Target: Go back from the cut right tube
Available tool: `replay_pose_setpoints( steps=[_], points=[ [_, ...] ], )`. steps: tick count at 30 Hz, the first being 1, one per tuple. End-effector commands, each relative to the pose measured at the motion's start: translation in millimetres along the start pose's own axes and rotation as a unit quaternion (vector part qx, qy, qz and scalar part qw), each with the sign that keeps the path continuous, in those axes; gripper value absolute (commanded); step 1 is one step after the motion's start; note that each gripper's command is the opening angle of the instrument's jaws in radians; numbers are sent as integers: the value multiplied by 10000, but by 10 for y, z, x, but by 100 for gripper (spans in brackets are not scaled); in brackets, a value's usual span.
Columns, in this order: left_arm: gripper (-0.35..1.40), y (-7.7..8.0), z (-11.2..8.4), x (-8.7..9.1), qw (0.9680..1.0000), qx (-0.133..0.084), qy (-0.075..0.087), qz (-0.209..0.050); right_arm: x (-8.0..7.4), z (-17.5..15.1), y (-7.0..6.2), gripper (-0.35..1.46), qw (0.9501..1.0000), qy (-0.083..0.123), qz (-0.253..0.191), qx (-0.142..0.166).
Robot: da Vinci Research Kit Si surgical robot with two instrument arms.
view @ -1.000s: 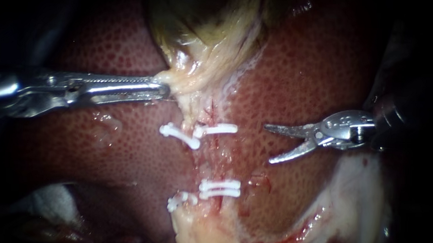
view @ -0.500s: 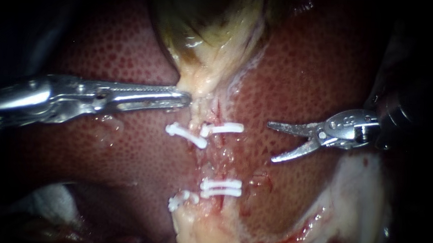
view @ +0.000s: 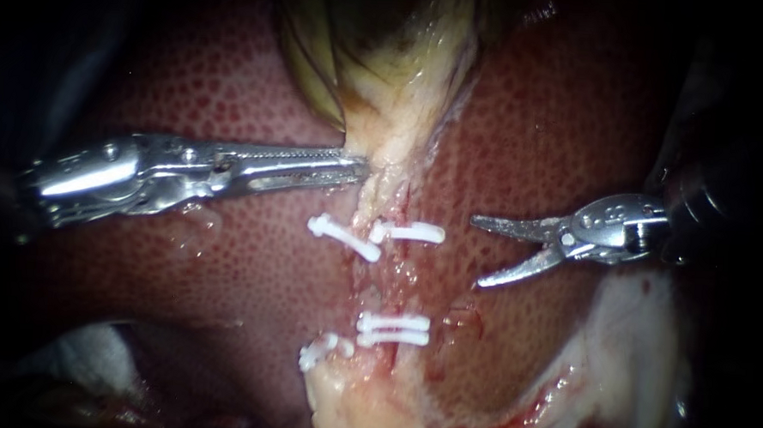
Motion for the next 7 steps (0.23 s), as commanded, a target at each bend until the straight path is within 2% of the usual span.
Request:
replay_pose_setpoints(
  steps=[1,7],
  points=[
    [-35,1,-1,1,10000,-7,-1,5,1,0,0,143,10000,1,2,-2],
    [-35,1,-2,1,10000,-10,-1,5,1,0,-1,143,10000,1,3,-3]
  ],
)
